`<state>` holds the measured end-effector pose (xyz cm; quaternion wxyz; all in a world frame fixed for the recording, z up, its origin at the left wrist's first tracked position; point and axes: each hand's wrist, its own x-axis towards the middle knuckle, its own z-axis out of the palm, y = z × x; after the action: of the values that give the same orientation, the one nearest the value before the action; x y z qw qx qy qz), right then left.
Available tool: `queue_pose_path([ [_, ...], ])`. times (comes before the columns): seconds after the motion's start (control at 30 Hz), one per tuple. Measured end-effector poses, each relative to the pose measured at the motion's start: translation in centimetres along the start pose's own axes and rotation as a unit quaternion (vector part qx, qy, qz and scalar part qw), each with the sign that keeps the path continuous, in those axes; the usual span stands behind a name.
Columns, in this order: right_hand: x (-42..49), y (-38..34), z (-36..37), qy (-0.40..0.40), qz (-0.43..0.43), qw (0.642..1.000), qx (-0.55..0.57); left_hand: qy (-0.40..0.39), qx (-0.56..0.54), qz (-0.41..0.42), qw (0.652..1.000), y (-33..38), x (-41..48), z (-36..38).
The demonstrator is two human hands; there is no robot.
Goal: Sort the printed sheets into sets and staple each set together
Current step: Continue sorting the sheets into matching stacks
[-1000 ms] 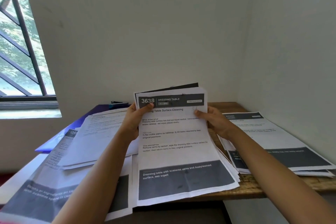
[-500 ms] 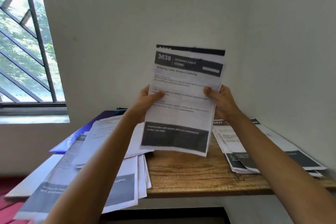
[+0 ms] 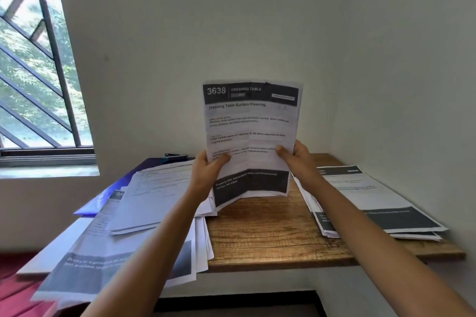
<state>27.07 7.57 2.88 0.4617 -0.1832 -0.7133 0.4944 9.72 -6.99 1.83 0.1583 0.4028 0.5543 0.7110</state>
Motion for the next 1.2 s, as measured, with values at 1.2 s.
queue_pose_path([
  [1.2, -7.6, -2.5, 1.1, -0.095, 0.172, 0.861, -0.469, -0.052, 0.496, -0.027, 0.866, 0.4, -5.5, 1.2],
])
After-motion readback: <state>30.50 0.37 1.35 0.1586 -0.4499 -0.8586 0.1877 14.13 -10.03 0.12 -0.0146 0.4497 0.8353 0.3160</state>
